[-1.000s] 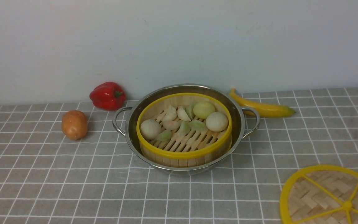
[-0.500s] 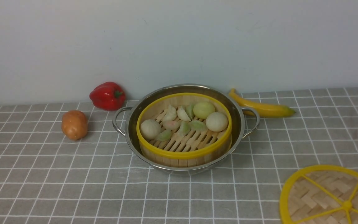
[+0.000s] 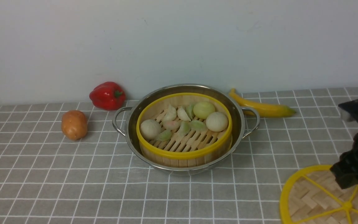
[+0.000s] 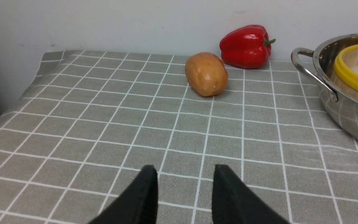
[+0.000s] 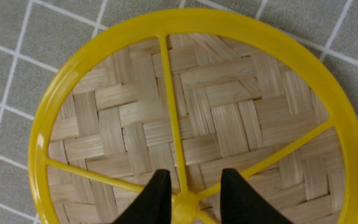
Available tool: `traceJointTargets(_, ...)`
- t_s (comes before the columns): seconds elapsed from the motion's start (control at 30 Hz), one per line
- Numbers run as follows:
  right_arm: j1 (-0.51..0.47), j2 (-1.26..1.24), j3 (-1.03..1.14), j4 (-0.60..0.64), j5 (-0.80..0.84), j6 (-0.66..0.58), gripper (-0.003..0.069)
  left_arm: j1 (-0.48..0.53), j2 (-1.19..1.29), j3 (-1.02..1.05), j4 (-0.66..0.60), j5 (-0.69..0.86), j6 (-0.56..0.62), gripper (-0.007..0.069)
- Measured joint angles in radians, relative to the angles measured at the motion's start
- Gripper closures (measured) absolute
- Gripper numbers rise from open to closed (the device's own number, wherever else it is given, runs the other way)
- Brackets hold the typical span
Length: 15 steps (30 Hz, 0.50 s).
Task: Place the steamer in the pot on the grey tablecloth, and put the lid on the steamer.
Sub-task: 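Move the gripper down to the bamboo steamer lid and grasp its center knob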
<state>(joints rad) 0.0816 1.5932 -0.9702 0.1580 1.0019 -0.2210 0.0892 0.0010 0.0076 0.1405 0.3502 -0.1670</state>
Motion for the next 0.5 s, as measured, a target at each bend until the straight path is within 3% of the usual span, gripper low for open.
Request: traceJointTargets(0.5,0.0,0.078,-0.002,0.002,0.089,0.027,0.0416,0.0,0.0,0.0,0.0,0.0,0.0,0.0382)
